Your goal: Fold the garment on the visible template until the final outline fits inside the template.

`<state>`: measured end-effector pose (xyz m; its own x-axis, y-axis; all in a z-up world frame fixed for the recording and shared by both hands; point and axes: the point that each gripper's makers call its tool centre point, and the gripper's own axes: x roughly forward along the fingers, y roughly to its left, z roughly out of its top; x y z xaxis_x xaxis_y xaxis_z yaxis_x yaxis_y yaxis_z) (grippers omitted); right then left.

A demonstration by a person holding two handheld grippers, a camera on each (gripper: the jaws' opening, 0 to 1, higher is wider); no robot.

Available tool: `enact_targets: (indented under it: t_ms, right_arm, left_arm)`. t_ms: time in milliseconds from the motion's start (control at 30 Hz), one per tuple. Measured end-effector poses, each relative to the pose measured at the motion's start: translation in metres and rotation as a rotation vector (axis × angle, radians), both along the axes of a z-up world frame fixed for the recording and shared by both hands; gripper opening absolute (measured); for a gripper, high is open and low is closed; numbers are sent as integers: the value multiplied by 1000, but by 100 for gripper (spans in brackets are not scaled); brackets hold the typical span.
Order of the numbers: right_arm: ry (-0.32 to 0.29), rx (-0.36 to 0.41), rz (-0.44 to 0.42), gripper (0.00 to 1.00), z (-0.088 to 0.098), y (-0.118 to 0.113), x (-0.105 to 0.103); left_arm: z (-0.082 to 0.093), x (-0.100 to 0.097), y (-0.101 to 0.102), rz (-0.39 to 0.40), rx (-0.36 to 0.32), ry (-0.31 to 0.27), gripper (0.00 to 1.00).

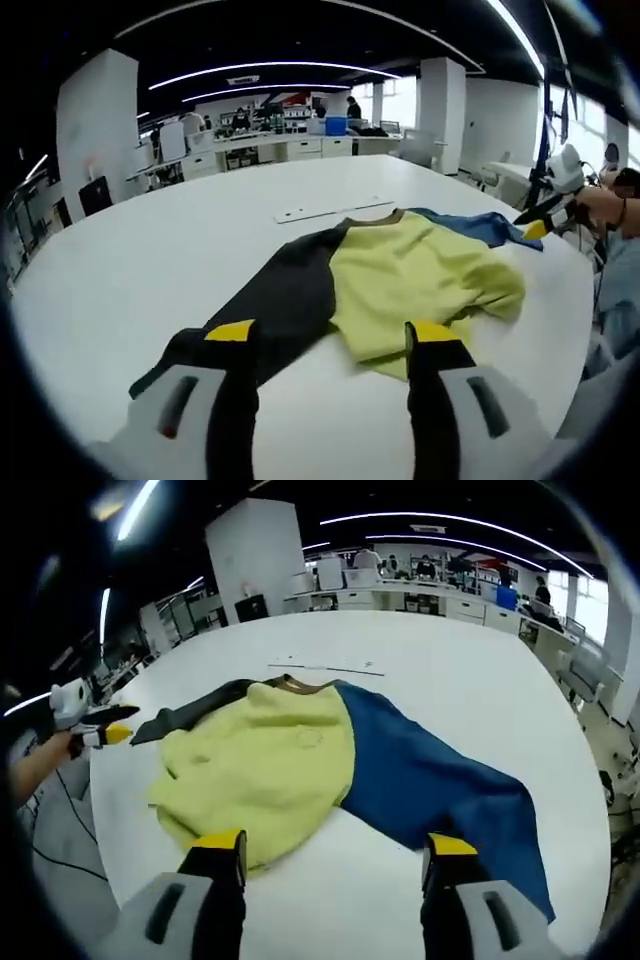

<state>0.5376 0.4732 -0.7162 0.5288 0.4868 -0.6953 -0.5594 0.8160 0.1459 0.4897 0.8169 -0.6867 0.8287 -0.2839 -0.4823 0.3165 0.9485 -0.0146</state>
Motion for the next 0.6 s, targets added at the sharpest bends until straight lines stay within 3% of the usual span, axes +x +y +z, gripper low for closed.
enact_targets:
  t_ms: [200, 600]
  right_arm:
    - [4, 27, 29, 70, -2, 18, -18]
    - [26, 56, 88, 66, -10, 54, -62]
  left_arm:
    - [-8, -15, -24, -47, -34, 17, 51]
    - [-27, -35, -51, -95, -68, 56, 44]
